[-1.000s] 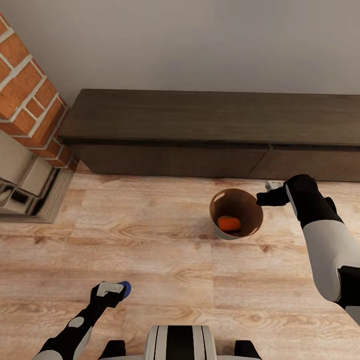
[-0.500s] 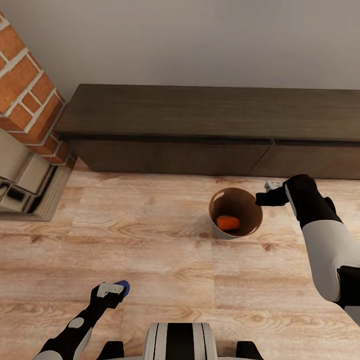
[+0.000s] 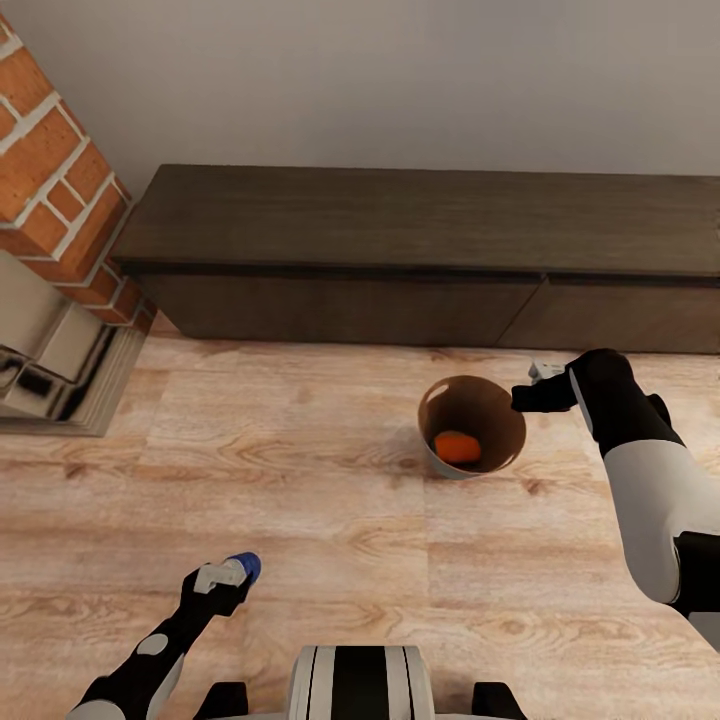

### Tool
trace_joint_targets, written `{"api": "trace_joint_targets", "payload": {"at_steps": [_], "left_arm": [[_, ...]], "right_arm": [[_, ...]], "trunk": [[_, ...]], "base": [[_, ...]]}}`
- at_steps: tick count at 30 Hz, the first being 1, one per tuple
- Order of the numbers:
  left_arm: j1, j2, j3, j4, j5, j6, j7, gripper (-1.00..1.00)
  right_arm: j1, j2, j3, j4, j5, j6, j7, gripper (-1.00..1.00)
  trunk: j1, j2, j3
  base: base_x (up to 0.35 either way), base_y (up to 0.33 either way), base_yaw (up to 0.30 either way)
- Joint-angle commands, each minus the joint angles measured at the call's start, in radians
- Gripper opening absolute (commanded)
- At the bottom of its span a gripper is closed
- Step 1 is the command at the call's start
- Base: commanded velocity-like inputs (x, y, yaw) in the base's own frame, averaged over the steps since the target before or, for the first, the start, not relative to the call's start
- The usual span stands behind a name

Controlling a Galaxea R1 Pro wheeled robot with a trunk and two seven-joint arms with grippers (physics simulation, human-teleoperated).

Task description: Put the three can of soda from the living room inside the tash can in the kitchen.

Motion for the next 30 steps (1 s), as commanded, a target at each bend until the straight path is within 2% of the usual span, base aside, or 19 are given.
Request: {"api": "trace_joint_targets", "payload": {"at_steps": [1, 9, 10, 25, 30], "left_arm": [[0.0, 0.0, 0.0, 0.0, 0.0, 0.0, 0.0, 1.0], [0.0, 0.0, 0.0, -0.001, 0.0, 0.0, 0.0, 1.0], [0.0, 0.0, -0.001, 0.0, -0.001, 0.0, 0.0, -1.0], [0.0, 0.0, 0.0, 0.001, 0.0, 0.003, 0.001, -1.0], [0.0, 0.0, 0.001, 0.003, -0.002, 0.007, 0.002, -1.0]], "right_arm": [[0.0, 0.0, 0.0, 0.0, -0.023, 0.006, 0.004, -1.0], [0.002, -0.001, -0.001, 0.0, -0.023, 0.006, 0.004, -1.0], [0.002, 0.0, -0.001, 0.0, -0.023, 0.006, 0.004, -1.0], [0.003, 0.0, 0.0, 0.0, -0.023, 0.006, 0.004, -1.0], [0.004, 0.002, 0.0, 0.0, -0.023, 0.006, 0.004, -1.0]], "trunk": [[0.0, 0.0, 0.0], [0.0, 0.0, 0.0], [0.0, 0.0, 0.0], [0.0, 0.0, 0.0], [-0.019, 0.035, 0.016]], "base": [[-0.033, 0.0, 0.0], [-0.009, 0.0, 0.0], [-0.001, 0.0, 0.0], [0.0, 0.0, 0.0], [0.0, 0.0, 0.0]]}}
